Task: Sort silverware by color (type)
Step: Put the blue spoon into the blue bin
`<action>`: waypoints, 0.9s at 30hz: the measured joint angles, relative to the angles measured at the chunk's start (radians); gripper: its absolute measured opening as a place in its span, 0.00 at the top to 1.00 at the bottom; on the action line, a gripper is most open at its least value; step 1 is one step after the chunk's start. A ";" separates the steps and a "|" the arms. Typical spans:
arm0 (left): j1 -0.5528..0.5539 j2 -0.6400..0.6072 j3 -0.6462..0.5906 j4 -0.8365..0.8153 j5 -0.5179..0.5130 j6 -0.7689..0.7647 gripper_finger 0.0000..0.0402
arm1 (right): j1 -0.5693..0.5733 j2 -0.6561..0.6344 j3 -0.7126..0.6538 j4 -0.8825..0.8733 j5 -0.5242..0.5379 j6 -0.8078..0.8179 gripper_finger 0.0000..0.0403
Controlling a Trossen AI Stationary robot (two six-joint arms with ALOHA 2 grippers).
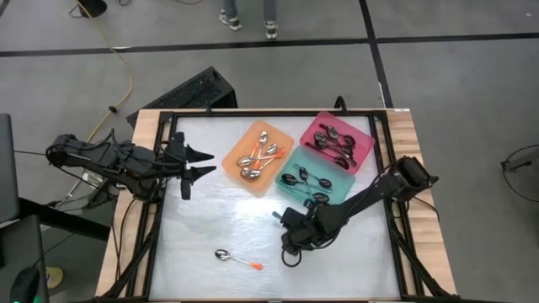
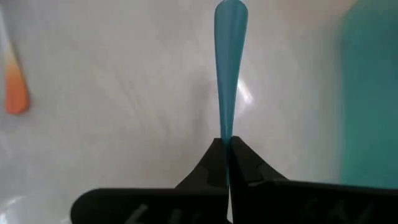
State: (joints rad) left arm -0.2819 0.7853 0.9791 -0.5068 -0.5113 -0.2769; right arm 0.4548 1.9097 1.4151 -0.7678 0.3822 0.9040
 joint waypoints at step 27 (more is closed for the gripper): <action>0.063 0.000 0.000 0.001 -0.261 -0.034 0.64 | -0.149 -0.371 -0.453 0.229 0.116 -0.277 0.99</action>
State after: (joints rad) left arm -0.2187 0.7853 0.9791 -0.5060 -0.7719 -0.3109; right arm 0.3062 1.5382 0.9625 -0.5391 0.4982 0.6273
